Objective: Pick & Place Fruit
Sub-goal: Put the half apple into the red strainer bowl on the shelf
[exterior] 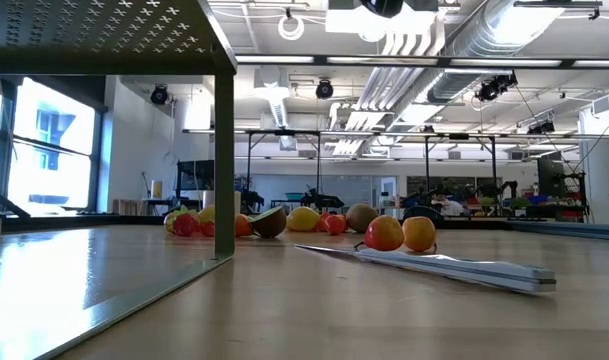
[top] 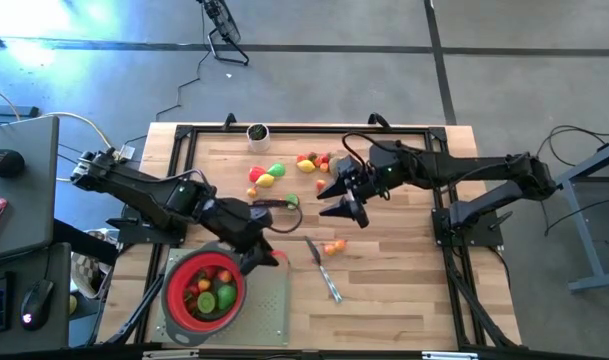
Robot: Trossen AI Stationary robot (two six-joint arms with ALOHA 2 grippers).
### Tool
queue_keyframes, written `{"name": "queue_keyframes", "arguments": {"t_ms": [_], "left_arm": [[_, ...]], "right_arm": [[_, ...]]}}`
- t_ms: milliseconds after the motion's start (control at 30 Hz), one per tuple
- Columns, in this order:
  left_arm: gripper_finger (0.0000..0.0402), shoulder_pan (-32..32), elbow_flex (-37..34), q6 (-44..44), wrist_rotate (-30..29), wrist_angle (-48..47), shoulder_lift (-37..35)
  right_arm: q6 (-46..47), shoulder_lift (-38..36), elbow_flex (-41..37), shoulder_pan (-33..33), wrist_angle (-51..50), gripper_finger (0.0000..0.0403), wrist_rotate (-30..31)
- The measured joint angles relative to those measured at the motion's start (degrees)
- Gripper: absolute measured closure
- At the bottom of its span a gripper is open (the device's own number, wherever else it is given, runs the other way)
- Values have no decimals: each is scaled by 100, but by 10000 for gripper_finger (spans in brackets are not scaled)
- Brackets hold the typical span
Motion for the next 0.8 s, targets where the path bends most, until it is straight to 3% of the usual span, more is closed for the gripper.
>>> {"name": "queue_keyframes", "arguments": {"t_ms": [200,400,567,800], "left_arm": [[270,0,-1,-642,-179,-227,53],[270,0,-1,-719,-156,-188,62],[270,-1,145,-851,367,-319,-36],[270,-116,952,-1220,965,-1318,-53]], "right_arm": [[-29,0,-2,171,44,152,413],[-265,0,-2,304,44,153,516],[-267,0,-2,309,44,153,503],[-269,0,-4,304,220,153,503]]}}
